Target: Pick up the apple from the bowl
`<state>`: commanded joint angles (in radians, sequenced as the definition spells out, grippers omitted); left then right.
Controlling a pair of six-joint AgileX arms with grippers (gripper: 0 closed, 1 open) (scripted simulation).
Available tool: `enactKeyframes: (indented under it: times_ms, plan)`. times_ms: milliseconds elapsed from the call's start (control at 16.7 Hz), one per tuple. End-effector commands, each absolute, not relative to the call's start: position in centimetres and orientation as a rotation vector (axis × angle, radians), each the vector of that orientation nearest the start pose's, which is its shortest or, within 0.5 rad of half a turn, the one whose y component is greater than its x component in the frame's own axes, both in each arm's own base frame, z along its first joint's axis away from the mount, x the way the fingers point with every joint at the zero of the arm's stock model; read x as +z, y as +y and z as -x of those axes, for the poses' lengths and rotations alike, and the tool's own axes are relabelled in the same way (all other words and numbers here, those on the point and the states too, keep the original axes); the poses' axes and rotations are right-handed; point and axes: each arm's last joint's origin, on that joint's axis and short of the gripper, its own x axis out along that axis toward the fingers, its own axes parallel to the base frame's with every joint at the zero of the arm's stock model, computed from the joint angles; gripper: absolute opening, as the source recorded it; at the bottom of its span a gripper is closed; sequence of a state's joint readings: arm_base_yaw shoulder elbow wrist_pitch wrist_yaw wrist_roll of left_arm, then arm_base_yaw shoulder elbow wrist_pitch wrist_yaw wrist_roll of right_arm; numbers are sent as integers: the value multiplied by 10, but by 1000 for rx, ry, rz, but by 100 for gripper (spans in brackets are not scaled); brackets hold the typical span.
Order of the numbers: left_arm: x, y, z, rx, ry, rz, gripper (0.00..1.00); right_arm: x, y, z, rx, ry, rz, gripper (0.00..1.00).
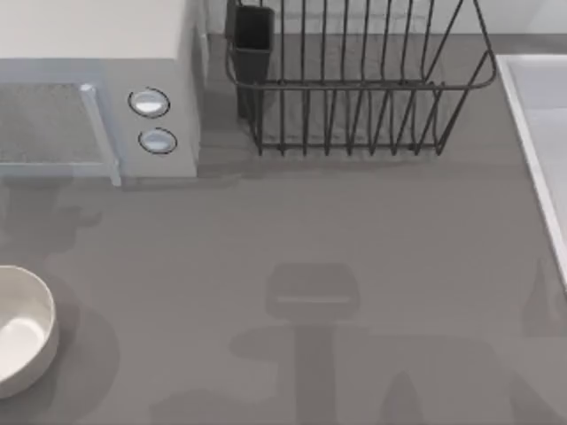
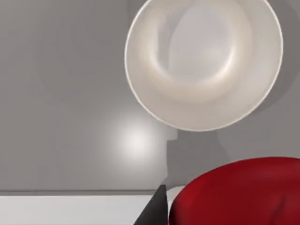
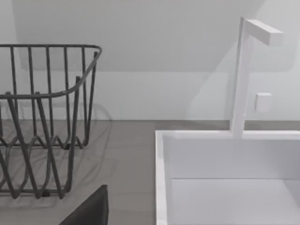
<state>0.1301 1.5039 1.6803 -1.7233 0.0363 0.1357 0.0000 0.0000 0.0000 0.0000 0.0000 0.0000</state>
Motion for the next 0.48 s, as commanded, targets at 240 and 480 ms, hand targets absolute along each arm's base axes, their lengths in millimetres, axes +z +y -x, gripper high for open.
enactKeyframes:
  times_ms: [240,480]
  plan:
    - [370,34,-237,-31,1539,20,0,160,-1,-106,0,0,0,100]
    - [368,28,-249,-26,1544,22,0,160,-1,-106,0,0,0,100]
